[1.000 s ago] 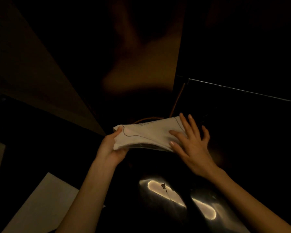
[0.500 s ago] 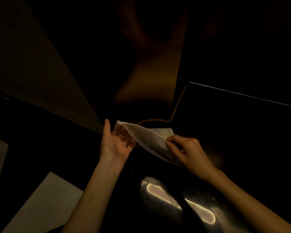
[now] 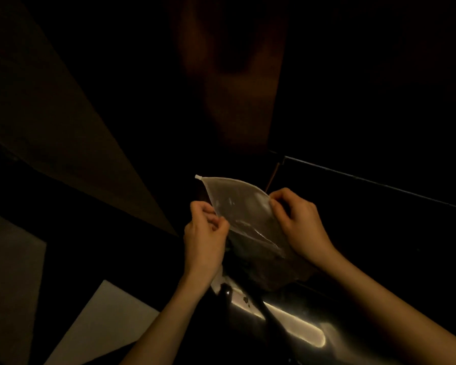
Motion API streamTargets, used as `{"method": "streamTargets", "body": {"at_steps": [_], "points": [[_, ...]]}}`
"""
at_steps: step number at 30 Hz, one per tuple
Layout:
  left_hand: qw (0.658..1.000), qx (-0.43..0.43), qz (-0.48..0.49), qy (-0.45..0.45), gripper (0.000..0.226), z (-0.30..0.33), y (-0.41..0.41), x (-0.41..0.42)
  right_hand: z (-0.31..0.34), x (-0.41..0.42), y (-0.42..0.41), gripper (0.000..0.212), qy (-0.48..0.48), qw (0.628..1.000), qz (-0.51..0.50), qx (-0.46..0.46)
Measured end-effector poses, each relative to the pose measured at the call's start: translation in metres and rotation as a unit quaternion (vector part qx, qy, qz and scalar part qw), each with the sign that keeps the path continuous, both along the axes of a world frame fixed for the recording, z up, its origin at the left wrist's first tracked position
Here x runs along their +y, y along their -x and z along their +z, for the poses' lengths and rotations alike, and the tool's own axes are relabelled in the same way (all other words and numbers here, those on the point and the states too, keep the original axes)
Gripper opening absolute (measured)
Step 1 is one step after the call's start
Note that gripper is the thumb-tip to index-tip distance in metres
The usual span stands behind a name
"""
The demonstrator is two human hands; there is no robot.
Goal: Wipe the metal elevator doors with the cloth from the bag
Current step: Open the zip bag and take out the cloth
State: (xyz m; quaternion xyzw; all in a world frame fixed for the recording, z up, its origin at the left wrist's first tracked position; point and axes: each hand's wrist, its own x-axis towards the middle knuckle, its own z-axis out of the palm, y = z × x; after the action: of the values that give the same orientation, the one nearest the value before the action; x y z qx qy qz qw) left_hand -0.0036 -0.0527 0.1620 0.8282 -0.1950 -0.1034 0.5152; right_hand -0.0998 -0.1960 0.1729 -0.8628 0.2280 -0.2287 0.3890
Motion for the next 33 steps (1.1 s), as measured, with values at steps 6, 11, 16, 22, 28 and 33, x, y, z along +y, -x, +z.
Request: {"method": "streamTargets", "body": {"at_steps": [6, 11, 16, 22, 28, 33], "points": [[0.974, -0.155, -0.163, -0.035, 0.019, 0.179, 0.015, -0.008, 0.174, -0.029, 0.037, 0.006, 0.038, 0.996, -0.067, 0.053], [0.939, -0.211, -0.262, -0.071, 0.031, 0.335, 0.036, 0.005, 0.344, -0.051, 0.086, 0.01, 0.122, 0.981, -0.136, 0.068], [0.882, -0.291, -0.364, -0.063, 0.017, 0.482, 0.047, -0.002, 0.481, -0.053, 0.152, 0.01, 0.182, 0.955, -0.209, 0.101], [0.824, -0.283, -0.49, 0.014, 0.018, 0.59, 0.063, -0.028, 0.567, -0.042, 0.23, 0.01, 0.237, 0.925, -0.263, 0.136], [0.785, -0.247, -0.564, 0.065, 0.012, 0.63, 0.103, -0.062, 0.59, -0.016, 0.292, 0.019, 0.306, 0.891, -0.268, 0.201], [0.733, -0.253, -0.63, 0.042, 0.008, 0.657, 0.155, -0.091, 0.595, 0.004, 0.322, 0.025, 0.491, 0.832, -0.103, 0.239]]}}
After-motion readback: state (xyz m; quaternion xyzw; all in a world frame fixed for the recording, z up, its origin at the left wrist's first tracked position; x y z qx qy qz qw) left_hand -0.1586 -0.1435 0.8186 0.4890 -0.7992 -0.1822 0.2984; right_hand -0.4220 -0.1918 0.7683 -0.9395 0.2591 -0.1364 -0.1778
